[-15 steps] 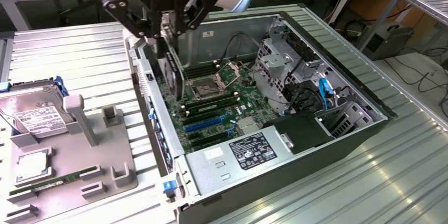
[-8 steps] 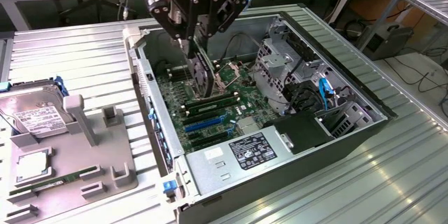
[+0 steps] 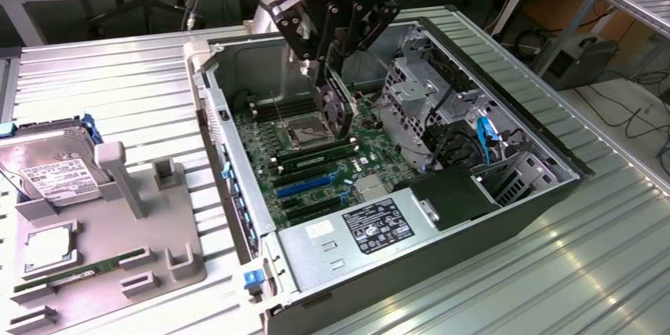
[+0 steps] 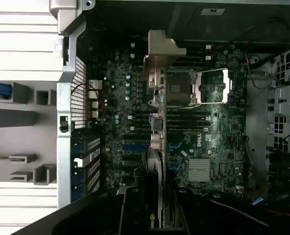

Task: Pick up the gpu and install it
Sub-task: 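Pick up the gpu and move the gpu toward the slot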

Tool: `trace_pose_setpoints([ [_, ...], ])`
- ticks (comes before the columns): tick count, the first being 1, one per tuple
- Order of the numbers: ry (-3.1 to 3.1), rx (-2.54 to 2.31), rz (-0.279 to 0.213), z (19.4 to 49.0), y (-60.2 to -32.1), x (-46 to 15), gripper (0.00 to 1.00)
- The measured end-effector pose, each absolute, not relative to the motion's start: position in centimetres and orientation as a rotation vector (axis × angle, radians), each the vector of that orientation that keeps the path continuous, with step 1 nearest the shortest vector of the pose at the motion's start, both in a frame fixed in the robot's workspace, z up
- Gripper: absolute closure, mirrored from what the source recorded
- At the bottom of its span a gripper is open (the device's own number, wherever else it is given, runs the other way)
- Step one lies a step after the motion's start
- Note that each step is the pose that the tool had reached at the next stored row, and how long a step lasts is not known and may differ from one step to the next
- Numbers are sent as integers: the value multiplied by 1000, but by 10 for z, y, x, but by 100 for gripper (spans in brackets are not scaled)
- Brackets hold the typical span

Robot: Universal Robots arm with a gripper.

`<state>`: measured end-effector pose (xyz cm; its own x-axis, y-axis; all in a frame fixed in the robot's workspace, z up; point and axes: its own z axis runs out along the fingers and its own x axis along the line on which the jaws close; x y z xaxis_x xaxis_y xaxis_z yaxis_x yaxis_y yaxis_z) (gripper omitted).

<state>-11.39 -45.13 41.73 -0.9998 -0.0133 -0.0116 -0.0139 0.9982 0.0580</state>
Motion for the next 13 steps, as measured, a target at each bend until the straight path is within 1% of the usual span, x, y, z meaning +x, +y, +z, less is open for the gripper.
trace_pose_setpoints([
  [9, 3129, -21, 91, 399, -449, -69, 74],
  [13, 3129, -21, 91, 395, -449, -66, 74],
])
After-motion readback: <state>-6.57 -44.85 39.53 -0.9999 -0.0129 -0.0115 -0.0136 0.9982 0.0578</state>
